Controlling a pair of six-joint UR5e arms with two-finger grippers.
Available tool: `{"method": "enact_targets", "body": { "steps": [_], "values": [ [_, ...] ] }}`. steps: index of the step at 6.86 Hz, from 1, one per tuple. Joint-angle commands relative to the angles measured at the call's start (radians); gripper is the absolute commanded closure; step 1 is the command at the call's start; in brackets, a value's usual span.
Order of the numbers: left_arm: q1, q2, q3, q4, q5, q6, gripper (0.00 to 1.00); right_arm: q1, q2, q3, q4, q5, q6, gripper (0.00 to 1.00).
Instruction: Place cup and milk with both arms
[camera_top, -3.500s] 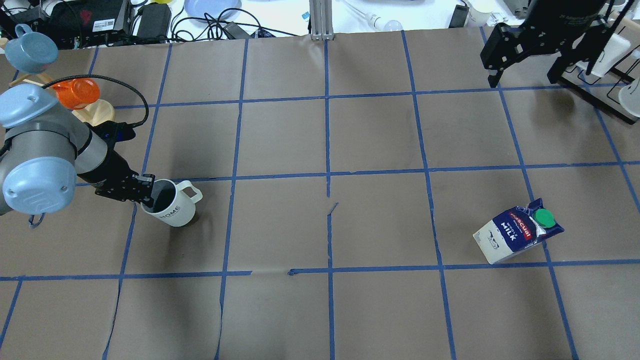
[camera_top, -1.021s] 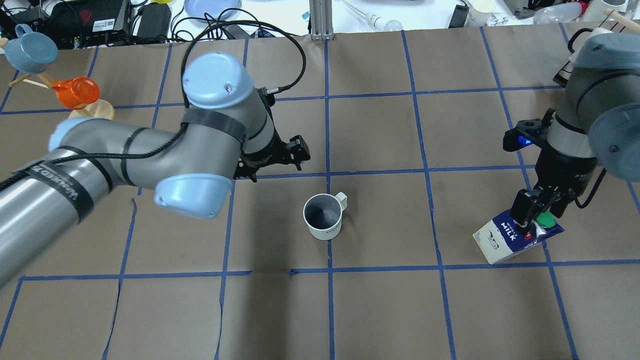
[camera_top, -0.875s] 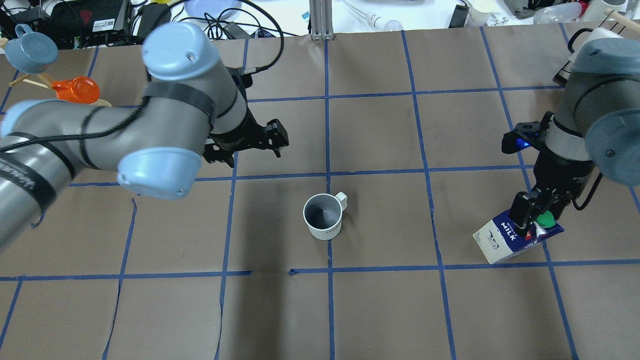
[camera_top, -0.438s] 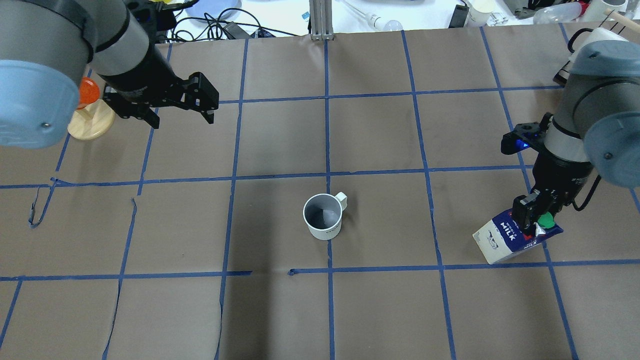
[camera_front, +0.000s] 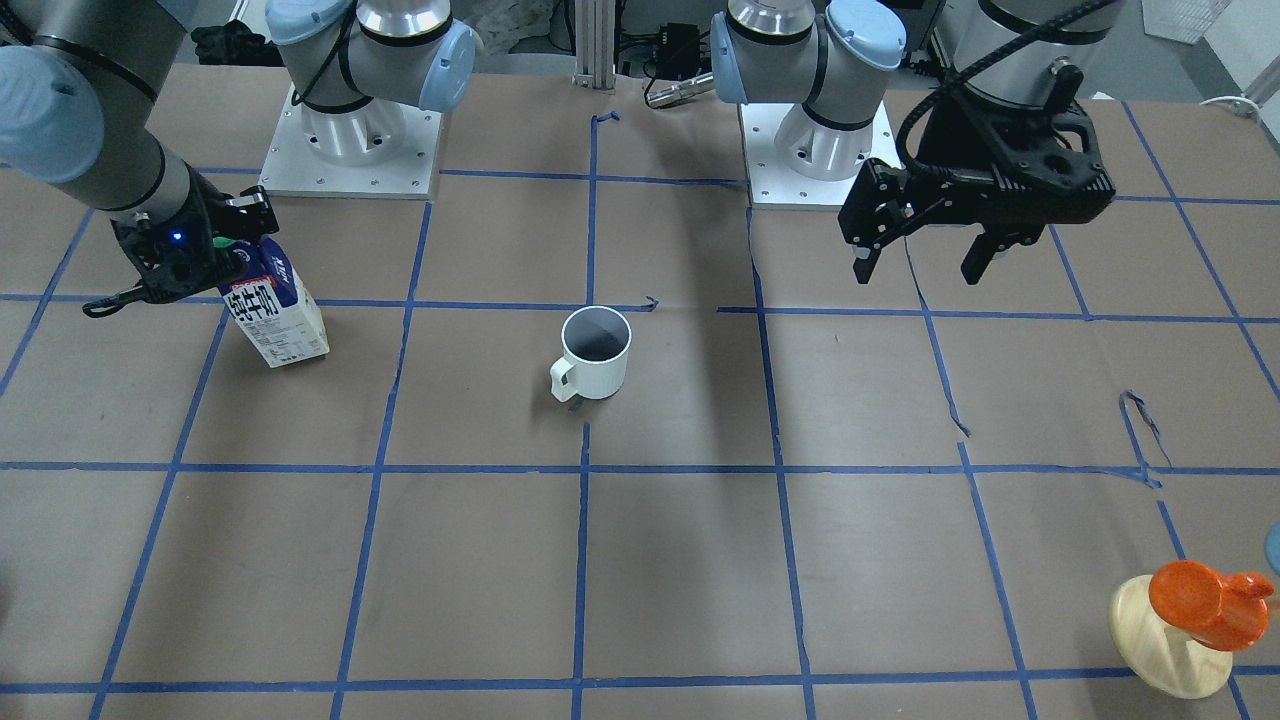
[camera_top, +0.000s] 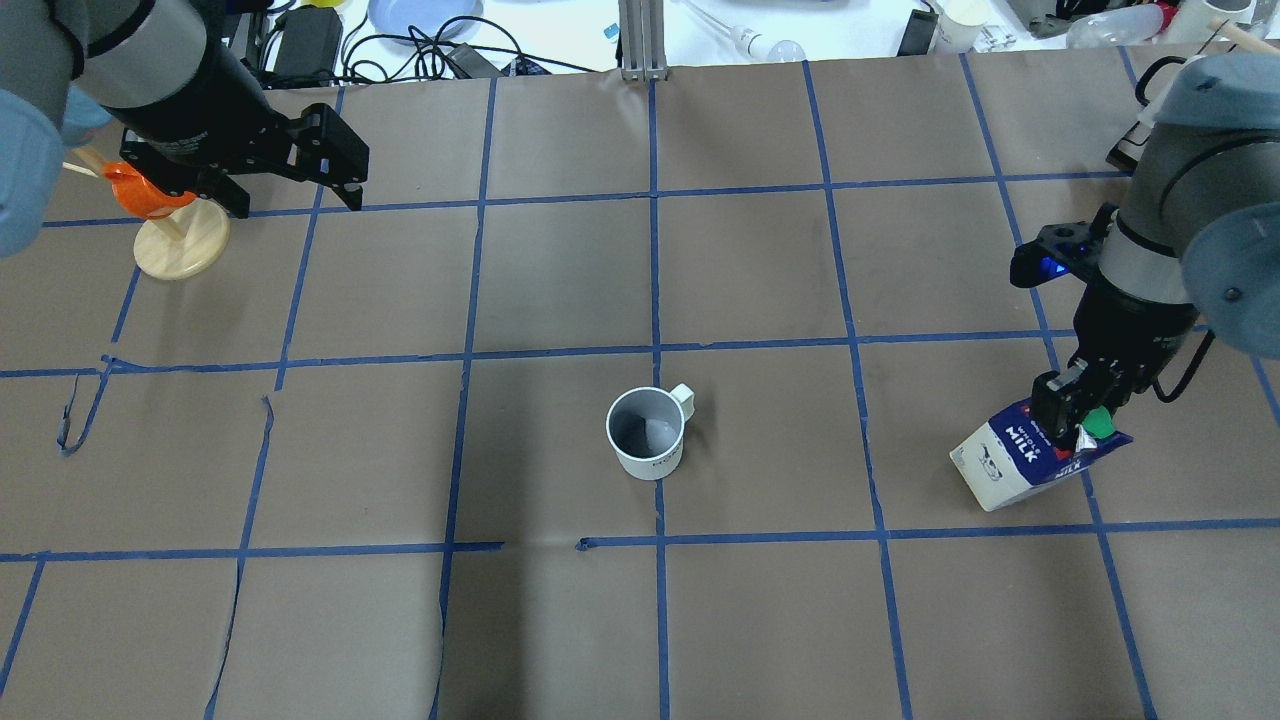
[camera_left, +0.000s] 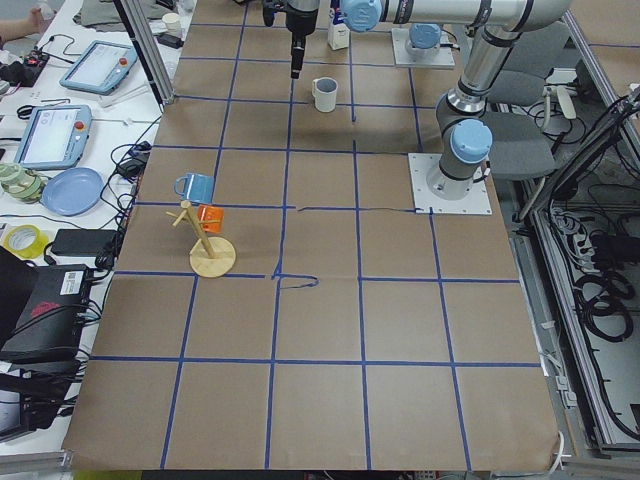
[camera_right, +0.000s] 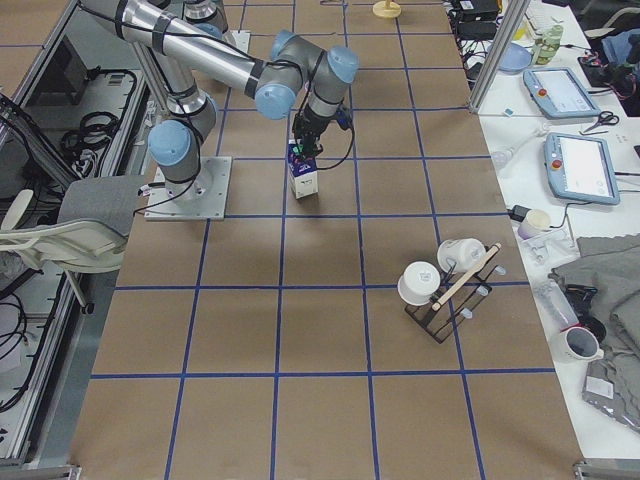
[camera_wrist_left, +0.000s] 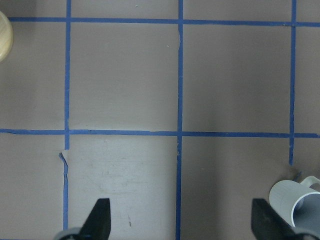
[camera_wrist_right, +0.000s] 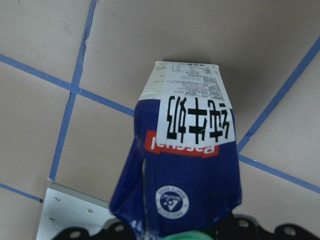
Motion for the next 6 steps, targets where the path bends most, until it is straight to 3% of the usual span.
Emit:
{"method": "enact_targets", "body": {
  "steps": [1, 3, 6],
  "values": [
    [0.013, -0.006, 0.002, -0.007, 0.001, 0.011, 0.0, 0.008, 0.012, -0.101, 0.004, 0.084, 0.13, 0.62],
    [0.012, -0.006, 0.001, -0.009, 0.007, 0.034, 0.0, 0.065, 0.036, -0.14, 0.009, 0.132, 0.27, 0.62],
    [0.015, -0.009, 0.009, 0.002, -0.001, 0.071, 0.0, 0.301, 0.047, -0.142, -0.002, 0.135, 0.621, 0.62]
  ]
}}
